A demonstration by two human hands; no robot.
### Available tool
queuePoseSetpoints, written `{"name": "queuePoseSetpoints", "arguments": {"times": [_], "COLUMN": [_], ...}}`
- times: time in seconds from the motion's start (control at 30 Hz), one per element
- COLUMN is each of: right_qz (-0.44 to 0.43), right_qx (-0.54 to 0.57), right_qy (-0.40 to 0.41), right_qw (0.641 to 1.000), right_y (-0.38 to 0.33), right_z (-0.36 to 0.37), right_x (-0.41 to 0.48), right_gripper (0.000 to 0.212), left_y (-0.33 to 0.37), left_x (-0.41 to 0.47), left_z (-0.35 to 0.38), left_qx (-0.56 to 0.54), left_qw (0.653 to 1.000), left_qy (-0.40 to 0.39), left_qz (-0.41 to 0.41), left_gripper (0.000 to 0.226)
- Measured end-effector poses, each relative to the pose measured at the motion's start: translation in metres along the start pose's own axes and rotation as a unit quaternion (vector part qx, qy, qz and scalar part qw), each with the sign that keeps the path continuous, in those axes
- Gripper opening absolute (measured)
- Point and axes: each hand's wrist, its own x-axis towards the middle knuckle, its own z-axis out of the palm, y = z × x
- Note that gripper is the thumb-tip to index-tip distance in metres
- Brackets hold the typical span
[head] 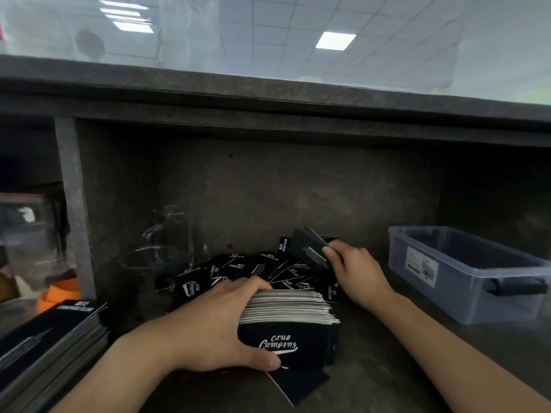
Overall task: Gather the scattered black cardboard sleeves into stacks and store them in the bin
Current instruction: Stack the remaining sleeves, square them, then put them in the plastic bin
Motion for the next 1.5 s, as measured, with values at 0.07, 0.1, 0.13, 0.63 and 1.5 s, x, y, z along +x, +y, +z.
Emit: {"name": "queuePoseSetpoints", "arguments": {"times": [0.07,0.1,0.13,0.63,1.5], "right_qz": [0.001,-0.001,0.004,0.037,0.155], "right_qx": [0.139,0.186,0.24,0.504,0.52], "right_qy": [0.004,-0.001,-0.013,-0.156,-0.354], "right_qw": [0.99,0.982,0.971,0.849,0.762], "right_y": [0.001,-0.001,-0.005,-0.043,-0.024], "right_z": [-0.005,-0.007,-0.008,-0.014,-0.026], "right_x": [-0.002,-0.004,-0.006,-0.02,-0.019], "right_gripper": [0.031,0.031,0.029,0.026,0.065], "left_y": [-0.002,-0.002,-0.003,0.002,-0.003], "left_x": [0.001,0.001,0.001,0.0,0.002], "left_z": [0.001,0.001,0.001,-0.001,0.001], "left_qx": [0.002,0.002,0.003,-0.014,-0.009], "left_qw": [1.0,1.0,1.0,0.999,1.0], "left_qy": [-0.001,-0.001,-0.002,-0.034,-0.011], "left_qz": [0.004,0.007,0.009,-0.031,-0.001], "left_gripper": [0.084,0.086,0.087,0.141,0.125]}}
